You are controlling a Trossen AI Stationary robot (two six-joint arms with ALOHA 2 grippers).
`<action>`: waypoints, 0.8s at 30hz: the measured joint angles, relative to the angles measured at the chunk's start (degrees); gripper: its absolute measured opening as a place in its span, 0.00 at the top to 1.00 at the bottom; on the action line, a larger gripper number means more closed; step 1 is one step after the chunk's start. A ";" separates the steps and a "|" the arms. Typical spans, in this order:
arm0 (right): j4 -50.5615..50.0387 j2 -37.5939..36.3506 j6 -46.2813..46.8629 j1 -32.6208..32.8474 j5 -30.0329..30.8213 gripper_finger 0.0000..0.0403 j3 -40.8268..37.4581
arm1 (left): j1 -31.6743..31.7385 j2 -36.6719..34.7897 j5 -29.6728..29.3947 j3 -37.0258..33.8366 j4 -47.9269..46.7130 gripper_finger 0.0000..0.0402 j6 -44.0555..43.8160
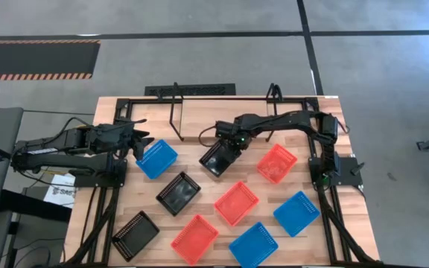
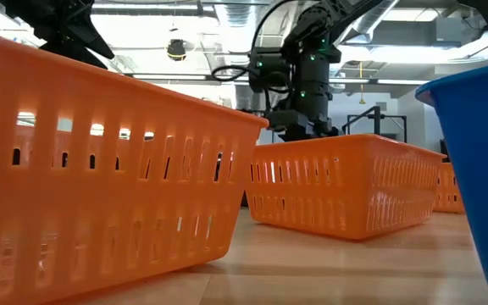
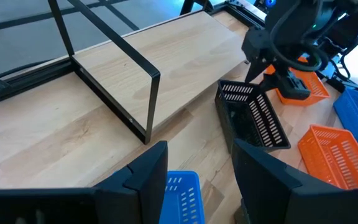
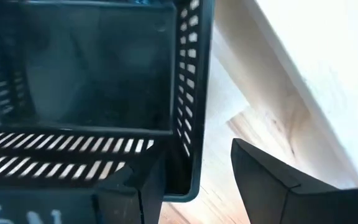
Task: Stack baskets on shelf by color
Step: Put the top black bin on the shelf
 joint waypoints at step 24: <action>-0.05 -0.05 -1.28 1.78 -4.70 0.98 1.70 | 0.01 0.00 0.03 0.00 -0.04 0.59 0.00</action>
